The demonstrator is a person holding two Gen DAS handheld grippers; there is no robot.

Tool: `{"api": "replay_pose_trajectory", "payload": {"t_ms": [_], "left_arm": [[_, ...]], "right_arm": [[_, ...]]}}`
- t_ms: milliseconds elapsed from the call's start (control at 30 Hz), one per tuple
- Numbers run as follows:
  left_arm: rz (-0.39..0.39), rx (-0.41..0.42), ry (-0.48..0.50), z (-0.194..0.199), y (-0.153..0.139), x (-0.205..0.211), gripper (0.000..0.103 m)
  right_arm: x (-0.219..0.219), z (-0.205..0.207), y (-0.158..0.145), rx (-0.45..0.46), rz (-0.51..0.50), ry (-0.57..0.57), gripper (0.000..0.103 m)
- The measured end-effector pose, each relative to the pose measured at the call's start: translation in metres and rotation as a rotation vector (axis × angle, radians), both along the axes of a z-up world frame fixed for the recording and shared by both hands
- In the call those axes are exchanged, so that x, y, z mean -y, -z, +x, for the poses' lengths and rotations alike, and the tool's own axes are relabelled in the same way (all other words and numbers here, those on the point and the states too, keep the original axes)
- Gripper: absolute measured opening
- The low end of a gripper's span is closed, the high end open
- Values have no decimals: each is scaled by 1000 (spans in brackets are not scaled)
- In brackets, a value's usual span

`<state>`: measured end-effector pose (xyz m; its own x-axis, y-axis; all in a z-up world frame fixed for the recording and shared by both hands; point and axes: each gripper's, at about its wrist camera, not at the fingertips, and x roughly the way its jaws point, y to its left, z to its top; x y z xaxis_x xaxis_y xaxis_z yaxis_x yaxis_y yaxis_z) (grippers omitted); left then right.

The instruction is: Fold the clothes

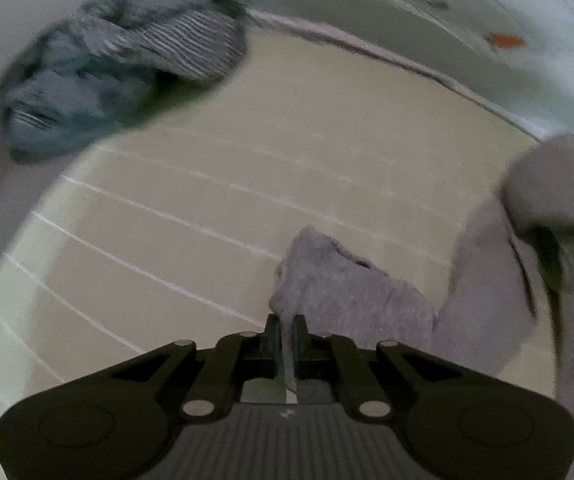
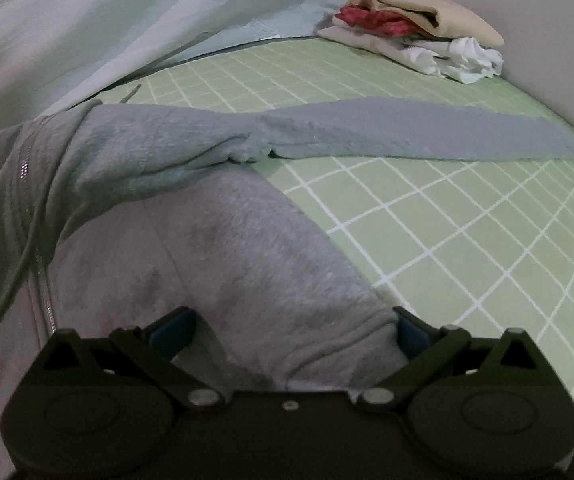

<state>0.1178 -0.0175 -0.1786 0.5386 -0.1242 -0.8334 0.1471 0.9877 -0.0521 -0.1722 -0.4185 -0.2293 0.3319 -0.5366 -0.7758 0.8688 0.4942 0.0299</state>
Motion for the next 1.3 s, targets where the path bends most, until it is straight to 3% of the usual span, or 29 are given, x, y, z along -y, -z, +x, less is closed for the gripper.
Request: {"api": "replay_pose_trajectory", "payload": {"t_ms": [267, 367, 533, 600, 733, 800, 933, 1033, 1133, 1200, 1300], "left_arm": [[139, 256, -388, 32, -47, -103, 6], [155, 282, -484, 38, -54, -135, 7], [167, 270, -517, 35, -51, -145, 7], [125, 254, -517, 32, -53, -144, 7], [136, 189, -495, 36, -47, -133, 14], [155, 176, -470, 32, -44, -125, 19], [34, 147, -369, 14, -39, -107, 34], [-7, 137, -193, -1, -32, -81, 41], [18, 94, 50, -15, -20, -45, 50], [59, 67, 170, -25, -12, -21, 50], [81, 50, 265, -33, -6, 2, 54]], "right_arm": [[-1, 1, 1, 4, -7, 9, 103], [1, 0, 1, 5, -7, -1, 103], [3, -2, 2, 10, -12, -16, 103], [4, -3, 2, 10, -13, -21, 103], [4, -5, 2, 14, -18, -26, 103], [4, -6, 2, 16, -22, -28, 103], [4, -6, 2, 19, -24, -30, 103], [3, -6, 2, 21, -26, -28, 103], [2, -6, 3, 21, -29, -26, 103], [2, -6, 2, 21, -29, -27, 103], [2, -6, 2, 21, -29, -28, 103]]}}
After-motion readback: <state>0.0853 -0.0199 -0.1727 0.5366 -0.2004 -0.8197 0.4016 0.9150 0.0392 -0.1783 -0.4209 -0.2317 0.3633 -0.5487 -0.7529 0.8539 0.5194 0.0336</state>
